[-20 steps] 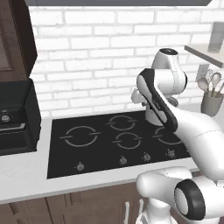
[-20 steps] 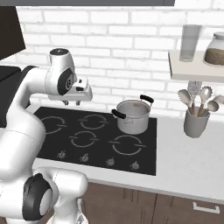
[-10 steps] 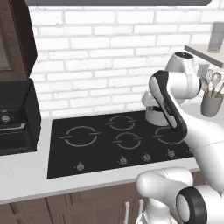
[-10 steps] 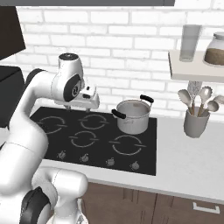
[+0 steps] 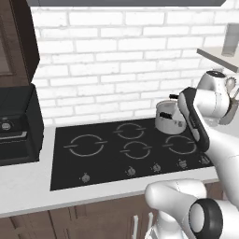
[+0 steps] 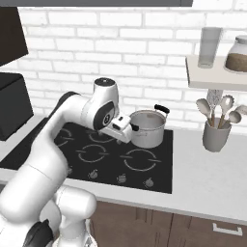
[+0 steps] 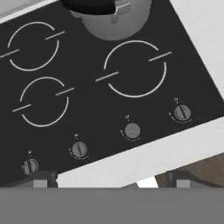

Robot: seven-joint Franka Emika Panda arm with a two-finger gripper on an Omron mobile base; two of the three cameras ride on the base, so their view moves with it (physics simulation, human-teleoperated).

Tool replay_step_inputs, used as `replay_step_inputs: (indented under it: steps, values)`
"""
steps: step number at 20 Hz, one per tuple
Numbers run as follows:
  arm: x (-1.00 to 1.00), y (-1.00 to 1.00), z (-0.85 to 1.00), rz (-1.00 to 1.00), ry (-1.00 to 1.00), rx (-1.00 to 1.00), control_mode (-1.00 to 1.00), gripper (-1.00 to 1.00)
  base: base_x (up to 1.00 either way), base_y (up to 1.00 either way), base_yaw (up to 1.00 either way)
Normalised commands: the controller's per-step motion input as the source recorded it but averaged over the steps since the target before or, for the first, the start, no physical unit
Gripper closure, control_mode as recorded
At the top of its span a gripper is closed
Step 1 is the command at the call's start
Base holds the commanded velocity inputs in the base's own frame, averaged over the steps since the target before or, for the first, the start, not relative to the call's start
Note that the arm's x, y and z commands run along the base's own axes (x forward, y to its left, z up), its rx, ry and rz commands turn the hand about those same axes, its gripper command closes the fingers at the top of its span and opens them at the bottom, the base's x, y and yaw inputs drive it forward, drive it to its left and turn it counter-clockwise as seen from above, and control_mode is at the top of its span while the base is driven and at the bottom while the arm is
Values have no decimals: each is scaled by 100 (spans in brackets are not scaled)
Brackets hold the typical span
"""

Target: Turn off the rear right burner of the stove.

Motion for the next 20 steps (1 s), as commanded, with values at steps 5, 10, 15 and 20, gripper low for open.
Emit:
replay_step_inputs:
  steps: [5,10,15,20]
  values:
    - [1,-38,-82,-35,18,5,-100,-100,0,0,0]
    - [24,-20,-63,-37,19,10,-100,-100,0,0,0]
    - [26,-10,-34,-35,11,13,-100,-100,0,0,0]
    - [27,0,-29,-21,8,1,-100,-100,0,0,0]
